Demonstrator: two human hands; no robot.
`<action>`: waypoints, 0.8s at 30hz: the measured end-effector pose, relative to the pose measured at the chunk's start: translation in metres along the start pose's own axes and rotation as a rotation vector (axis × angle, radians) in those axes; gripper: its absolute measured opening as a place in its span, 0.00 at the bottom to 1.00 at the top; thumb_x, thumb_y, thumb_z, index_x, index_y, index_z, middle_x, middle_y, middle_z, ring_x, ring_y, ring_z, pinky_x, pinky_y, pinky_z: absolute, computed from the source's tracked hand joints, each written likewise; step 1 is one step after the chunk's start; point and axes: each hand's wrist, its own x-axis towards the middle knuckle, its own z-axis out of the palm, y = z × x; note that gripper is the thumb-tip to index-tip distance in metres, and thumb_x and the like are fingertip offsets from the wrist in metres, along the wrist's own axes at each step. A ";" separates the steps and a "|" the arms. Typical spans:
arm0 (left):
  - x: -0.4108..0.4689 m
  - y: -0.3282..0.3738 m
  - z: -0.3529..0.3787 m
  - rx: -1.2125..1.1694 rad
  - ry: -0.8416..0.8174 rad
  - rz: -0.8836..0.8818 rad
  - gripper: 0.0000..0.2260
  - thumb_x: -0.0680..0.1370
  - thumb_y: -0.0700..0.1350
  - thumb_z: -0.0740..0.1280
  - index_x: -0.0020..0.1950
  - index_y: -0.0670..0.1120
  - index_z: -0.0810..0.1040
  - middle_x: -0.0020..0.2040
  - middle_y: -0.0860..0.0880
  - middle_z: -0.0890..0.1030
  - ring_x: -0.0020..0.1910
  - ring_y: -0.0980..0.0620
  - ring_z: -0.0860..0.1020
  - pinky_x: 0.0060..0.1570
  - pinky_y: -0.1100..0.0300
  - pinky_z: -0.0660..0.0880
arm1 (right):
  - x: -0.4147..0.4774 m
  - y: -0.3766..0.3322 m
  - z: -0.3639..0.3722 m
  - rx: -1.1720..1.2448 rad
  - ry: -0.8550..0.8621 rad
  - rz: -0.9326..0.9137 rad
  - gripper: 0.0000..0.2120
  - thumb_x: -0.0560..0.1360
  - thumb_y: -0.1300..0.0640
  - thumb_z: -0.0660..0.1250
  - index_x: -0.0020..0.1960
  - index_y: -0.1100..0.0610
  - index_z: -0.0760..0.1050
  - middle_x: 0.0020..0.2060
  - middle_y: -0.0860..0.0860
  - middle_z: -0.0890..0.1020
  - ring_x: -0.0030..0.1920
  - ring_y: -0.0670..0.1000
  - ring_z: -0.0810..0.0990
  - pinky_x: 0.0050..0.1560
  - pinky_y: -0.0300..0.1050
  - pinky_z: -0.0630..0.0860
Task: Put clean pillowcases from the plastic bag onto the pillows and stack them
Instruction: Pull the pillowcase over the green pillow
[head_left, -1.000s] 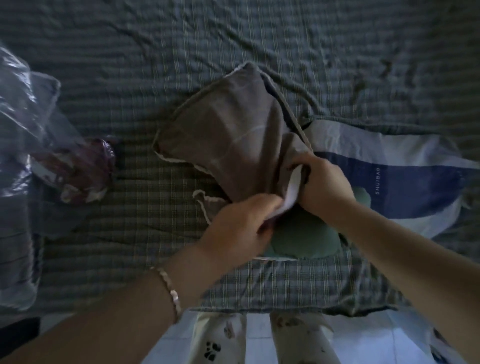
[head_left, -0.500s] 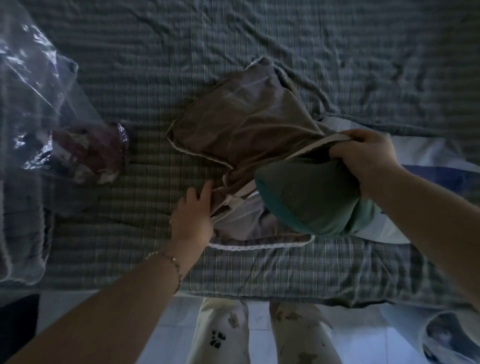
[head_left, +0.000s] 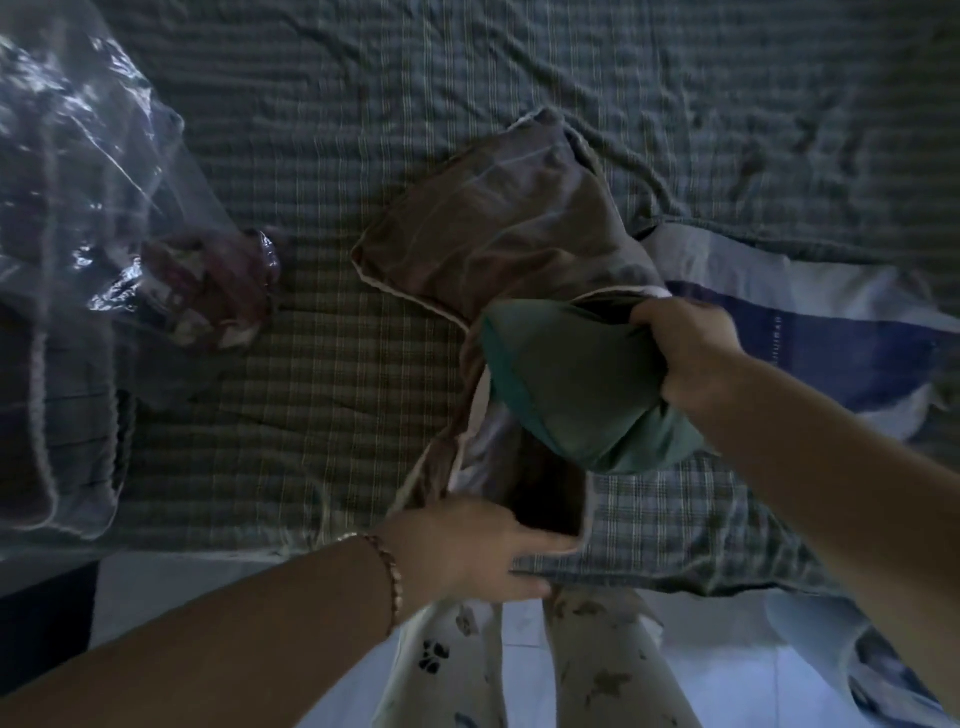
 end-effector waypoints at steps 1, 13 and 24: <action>0.004 0.011 -0.003 -0.043 0.009 0.031 0.22 0.80 0.59 0.53 0.72 0.68 0.49 0.53 0.46 0.71 0.40 0.48 0.73 0.43 0.52 0.75 | -0.003 0.005 0.005 0.045 0.003 0.031 0.17 0.70 0.62 0.68 0.58 0.59 0.76 0.49 0.55 0.79 0.49 0.56 0.77 0.46 0.45 0.75; 0.000 0.041 -0.011 -0.335 0.259 -0.068 0.24 0.79 0.41 0.60 0.72 0.50 0.56 0.42 0.54 0.71 0.33 0.52 0.74 0.31 0.67 0.68 | -0.003 0.080 -0.008 -0.474 -0.026 -0.187 0.23 0.72 0.63 0.63 0.67 0.56 0.65 0.47 0.53 0.73 0.48 0.57 0.74 0.46 0.45 0.70; 0.009 -0.027 0.031 0.427 0.296 0.176 0.11 0.64 0.41 0.72 0.44 0.53 0.81 0.37 0.55 0.81 0.41 0.54 0.79 0.61 0.55 0.73 | 0.005 0.148 -0.006 -1.213 0.035 -0.527 0.33 0.75 0.51 0.65 0.73 0.60 0.54 0.68 0.61 0.62 0.69 0.63 0.60 0.69 0.56 0.58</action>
